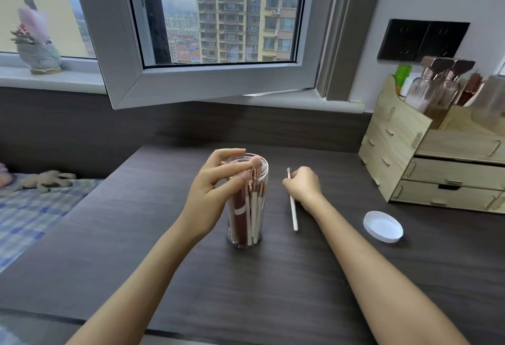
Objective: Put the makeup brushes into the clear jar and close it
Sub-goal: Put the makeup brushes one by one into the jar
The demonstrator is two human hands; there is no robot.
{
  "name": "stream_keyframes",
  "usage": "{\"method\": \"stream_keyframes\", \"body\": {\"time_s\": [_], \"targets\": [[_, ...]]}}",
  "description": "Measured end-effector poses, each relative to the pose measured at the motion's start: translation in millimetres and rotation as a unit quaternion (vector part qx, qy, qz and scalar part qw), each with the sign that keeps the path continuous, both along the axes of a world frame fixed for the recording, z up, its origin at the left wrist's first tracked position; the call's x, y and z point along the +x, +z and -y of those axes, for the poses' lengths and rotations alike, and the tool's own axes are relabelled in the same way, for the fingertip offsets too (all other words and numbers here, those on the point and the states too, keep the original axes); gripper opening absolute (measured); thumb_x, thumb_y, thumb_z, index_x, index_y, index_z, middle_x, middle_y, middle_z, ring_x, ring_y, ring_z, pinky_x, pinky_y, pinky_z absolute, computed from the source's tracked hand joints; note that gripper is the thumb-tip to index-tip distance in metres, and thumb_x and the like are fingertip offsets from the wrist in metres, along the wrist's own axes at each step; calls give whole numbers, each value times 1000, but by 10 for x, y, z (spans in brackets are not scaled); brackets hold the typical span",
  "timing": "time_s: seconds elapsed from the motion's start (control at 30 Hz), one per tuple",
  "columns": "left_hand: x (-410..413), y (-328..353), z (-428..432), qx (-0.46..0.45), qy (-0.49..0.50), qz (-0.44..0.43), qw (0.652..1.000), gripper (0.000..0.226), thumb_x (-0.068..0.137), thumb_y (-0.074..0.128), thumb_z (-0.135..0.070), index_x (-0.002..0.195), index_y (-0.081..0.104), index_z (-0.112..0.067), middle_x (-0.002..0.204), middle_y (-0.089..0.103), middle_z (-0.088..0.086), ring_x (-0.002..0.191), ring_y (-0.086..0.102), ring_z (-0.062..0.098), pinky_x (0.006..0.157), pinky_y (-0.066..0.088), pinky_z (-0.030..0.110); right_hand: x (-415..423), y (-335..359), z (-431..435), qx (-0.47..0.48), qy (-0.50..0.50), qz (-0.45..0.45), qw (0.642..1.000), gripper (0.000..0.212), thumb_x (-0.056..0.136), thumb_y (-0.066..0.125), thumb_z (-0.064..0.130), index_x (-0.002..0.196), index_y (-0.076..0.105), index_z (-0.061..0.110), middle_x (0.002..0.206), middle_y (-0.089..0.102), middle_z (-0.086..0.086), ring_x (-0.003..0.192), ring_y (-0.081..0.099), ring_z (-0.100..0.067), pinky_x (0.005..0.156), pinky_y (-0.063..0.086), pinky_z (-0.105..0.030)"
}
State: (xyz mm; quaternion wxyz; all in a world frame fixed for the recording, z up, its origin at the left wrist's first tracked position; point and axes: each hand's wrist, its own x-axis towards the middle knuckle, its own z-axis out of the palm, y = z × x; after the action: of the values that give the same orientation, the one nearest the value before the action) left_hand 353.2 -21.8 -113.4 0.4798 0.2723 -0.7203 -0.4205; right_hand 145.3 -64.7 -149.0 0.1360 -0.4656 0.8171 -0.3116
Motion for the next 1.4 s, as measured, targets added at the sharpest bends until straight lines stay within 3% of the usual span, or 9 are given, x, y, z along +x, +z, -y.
{"method": "stream_keyframes", "body": {"time_s": [0.07,0.2,0.43,0.63,0.77,0.93,1.1,1.23,1.4], "targets": [[0,70,2,37,6,15,999,18,77,62,-33,89,76,-33,120,58,-9,114,56,4,96,46,29,-80,192,-110,-130,-9,117,985,11,78,54,5,69,61,5,60,56,-9,60,55,-28,53,48,-34],[-60,217,-2,33,48,75,995,42,69,53,-67,80,76,-34,110,58,-14,111,56,5,97,46,35,-67,851,-539,-354,34,246,902,20,79,52,-3,89,53,15,68,54,-2,43,52,-7,36,43,-18],[-188,256,34,-16,146,102,984,24,90,59,-37,74,76,-31,110,64,-7,106,58,11,95,46,43,323,1355,-1021,-463,176,158,854,30,86,49,-2,91,44,27,74,54,2,53,60,-7,48,54,-24],[-120,314,53,31,104,188,976,26,91,56,-41,96,77,-26,123,61,-8,117,57,12,100,45,39,479,1232,-890,-383,204,-24,901,5,91,52,17,94,50,20,76,66,-3,70,67,-20,63,56,-34],[-66,335,-29,80,52,71,993,29,98,48,-30,108,70,-15,108,70,-4,87,62,-11,71,42,-1,525,1152,-802,-283,208,-126,928,16,92,51,23,94,65,16,79,70,0,71,61,-14,60,40,-19],[6,245,-28,99,51,46,993,30,97,47,-32,119,62,-19,115,66,-8,101,58,-7,75,43,6,559,962,-693,-206,242,-231,920,26,89,53,30,88,76,18,87,67,-2,81,43,-14,72,40,-29],[65,172,-76,120,41,33,991,34,95,49,-34,127,55,-24,115,59,-18,100,52,-13,78,38,5,416,916,-832,-195,299,-95,929,23,90,56,32,87,77,23,89,60,5,90,47,-13,75,38,-22],[101,94,-111,137,6,24,990,38,88,54,-37,125,52,-30,117,60,-17,92,58,-20,80,40,7,-49,673,-1030,-221,156,-50,961,20,89,56,28,92,75,21,95,68,1,94,57,-19,78,42,-26],[69,-56,-110,152,-23,32,988,67,61,82,-40,120,49,-43,125,63,-8,111,62,4,92,49,21,-773,119,-1304,155,-3,-191,969,58,85,55,51,136,47,24,135,50,-9,126,43,-33,102,38,-40]]}}
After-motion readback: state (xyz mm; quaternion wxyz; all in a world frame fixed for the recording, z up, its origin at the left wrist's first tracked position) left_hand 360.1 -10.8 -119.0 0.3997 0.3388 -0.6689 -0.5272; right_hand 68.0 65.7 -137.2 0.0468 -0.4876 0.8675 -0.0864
